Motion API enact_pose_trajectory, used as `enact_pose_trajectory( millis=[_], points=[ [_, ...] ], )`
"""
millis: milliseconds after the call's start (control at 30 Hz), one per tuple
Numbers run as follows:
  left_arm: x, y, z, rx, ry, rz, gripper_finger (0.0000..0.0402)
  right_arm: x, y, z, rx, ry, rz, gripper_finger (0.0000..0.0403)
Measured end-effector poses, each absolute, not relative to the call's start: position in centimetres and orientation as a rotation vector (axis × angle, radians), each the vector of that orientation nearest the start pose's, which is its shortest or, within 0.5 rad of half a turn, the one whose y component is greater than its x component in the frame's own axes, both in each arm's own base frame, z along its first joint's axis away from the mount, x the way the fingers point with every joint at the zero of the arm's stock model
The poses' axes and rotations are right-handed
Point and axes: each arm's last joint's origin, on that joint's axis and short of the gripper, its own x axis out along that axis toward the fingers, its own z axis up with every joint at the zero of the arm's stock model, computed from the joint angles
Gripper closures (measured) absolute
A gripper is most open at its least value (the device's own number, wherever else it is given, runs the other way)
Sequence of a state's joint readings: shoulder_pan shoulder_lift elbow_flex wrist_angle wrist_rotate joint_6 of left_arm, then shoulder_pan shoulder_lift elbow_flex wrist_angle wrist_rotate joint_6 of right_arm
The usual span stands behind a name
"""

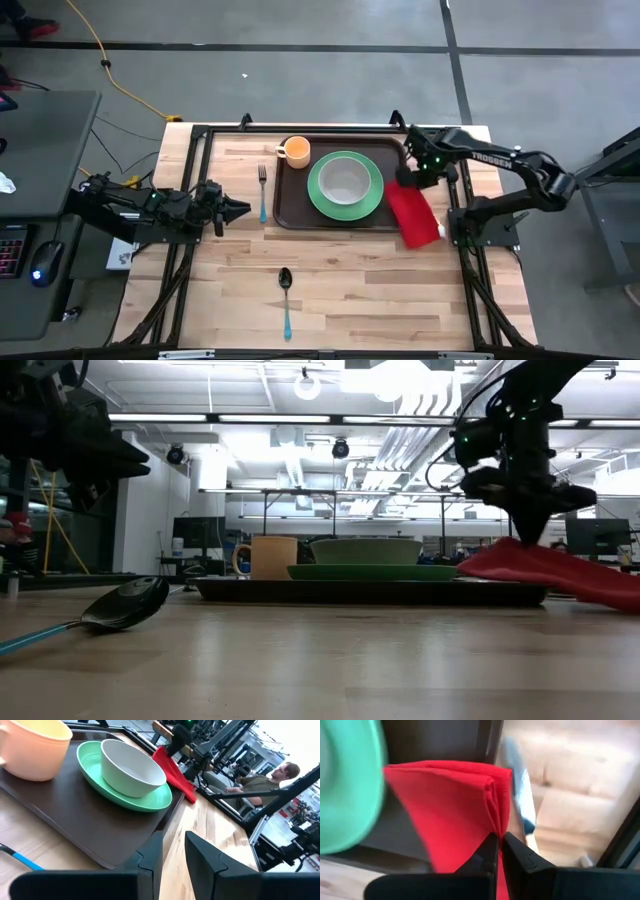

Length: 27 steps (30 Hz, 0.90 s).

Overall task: Set up tray
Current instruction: Put the red table napkin to the right of the green plate on the brown tray

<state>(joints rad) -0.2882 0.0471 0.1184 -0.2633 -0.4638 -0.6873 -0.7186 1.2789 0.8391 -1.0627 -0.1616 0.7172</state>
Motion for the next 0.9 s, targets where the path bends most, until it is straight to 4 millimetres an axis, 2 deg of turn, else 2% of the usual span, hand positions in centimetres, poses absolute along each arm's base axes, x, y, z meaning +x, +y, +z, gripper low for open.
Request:
enact_pose_trajectory(
  millis=[167, 333, 733, 900],
  points=[
    [8.8, -1.3, 17.6, -0.617, 0.103, 0.233, 0.0291, 14.8, -14.4, 22.6, 1.247, 1.101, -1.011, 0.0403],
    [8.8, -1.2, 17.6, -0.615, 0.094, 0.256, 0.0291, 14.5, -15.3, 23.1, 1.284, 1.059, -1.026, 0.0403],
    [8.8, -1.2, 17.6, -0.633, 0.089, 0.262, 0.0291, 16.6, -16.9, 19.9, 1.403, 1.101, -0.996, 0.0403],
    [8.8, -1.2, 17.6, -0.635, 0.091, 0.263, 0.0291, 17.4, -17.7, 20.1, 1.414, 1.092, -1.001, 0.0403]
  ],
)
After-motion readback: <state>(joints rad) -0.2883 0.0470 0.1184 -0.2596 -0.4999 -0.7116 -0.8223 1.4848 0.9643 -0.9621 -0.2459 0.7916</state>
